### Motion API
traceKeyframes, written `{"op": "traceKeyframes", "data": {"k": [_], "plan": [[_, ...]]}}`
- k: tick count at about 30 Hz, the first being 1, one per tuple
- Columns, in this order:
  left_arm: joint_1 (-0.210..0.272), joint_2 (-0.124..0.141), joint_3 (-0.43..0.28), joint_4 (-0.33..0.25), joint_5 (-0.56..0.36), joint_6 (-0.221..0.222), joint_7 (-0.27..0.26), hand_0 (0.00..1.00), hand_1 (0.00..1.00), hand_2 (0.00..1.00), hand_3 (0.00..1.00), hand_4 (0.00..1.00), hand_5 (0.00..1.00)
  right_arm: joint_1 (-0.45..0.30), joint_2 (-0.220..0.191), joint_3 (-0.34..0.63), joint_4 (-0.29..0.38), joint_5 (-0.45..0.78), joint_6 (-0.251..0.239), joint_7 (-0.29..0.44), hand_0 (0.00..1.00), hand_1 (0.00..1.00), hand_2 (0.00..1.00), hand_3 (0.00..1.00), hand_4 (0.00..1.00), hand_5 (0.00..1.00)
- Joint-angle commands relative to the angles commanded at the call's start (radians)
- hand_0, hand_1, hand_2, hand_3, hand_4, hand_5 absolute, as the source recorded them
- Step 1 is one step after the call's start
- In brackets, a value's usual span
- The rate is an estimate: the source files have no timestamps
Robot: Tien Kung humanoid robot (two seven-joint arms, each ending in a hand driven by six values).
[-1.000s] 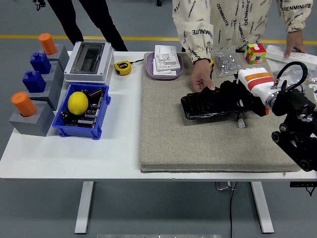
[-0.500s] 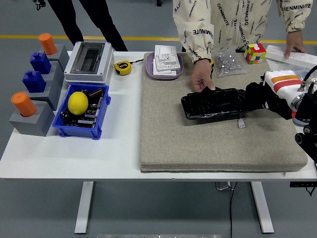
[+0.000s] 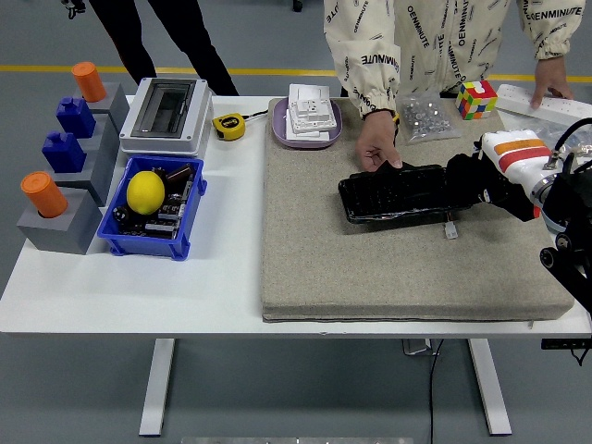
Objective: Pick the rag up,wipe the panel,place it on the desk
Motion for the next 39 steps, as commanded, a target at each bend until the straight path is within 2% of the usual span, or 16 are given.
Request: {"op": "traceKeyframes", "data": {"k": [14,39], "plan": [[-0.002,0.002,-0.002,0.000,0.002,0.001,0.001,0.638,0.689,0.723,0.565,0.592,0.466,0.040,0.054,-0.053,0.026,0.010,-0.001,-0.004,0.224,0.358,0.437,0.415,0.993,0.053],[-0.006,0.002,0.002,0.000,0.002,0.000,0.001,0.639,0.690,0.723,0.565,0.592,0.467,0.074,0.179,-0.124,0.051,0.020,-0.011,-0.010,0.224,0.358,0.436,0.415,0.995,0.055]]}}
